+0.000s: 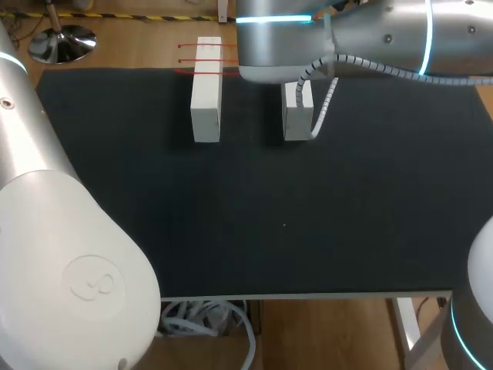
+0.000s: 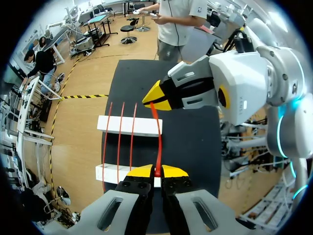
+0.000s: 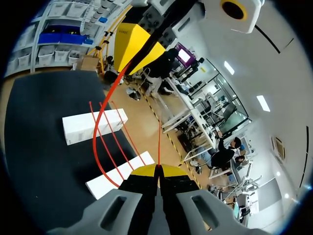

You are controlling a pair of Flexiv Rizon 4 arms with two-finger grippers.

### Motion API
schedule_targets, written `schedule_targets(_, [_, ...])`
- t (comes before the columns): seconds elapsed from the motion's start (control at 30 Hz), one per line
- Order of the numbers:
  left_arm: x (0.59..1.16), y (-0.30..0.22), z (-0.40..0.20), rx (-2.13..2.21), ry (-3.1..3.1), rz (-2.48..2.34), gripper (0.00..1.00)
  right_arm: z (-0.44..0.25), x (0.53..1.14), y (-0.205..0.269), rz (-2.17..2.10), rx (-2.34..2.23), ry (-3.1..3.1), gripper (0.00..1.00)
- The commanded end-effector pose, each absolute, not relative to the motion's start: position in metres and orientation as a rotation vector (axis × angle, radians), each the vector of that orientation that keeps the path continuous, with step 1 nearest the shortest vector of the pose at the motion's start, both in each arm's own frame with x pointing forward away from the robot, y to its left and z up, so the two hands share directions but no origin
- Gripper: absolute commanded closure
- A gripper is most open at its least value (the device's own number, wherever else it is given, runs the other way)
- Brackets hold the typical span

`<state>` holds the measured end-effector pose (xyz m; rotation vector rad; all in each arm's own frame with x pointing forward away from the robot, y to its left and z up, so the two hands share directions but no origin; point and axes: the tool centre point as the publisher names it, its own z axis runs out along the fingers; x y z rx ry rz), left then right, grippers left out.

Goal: Grab the tape and strap the tape.

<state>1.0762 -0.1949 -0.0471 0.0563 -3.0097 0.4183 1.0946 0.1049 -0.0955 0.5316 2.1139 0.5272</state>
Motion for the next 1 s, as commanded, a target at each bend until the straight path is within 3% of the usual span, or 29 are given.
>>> schedule_targets(0.03, [1.076,-0.195,-0.046,0.057,-3.010,0.410,1.00,-0.090,1.095,0.106,0.492,0.545,2.101,1.00])
schedule_targets(1.0, [1.076,-0.195,-0.046,0.057,-3.010,0.410,1.00,-0.073,1.096,0.137,0.303,0.578,1.956,1.00])
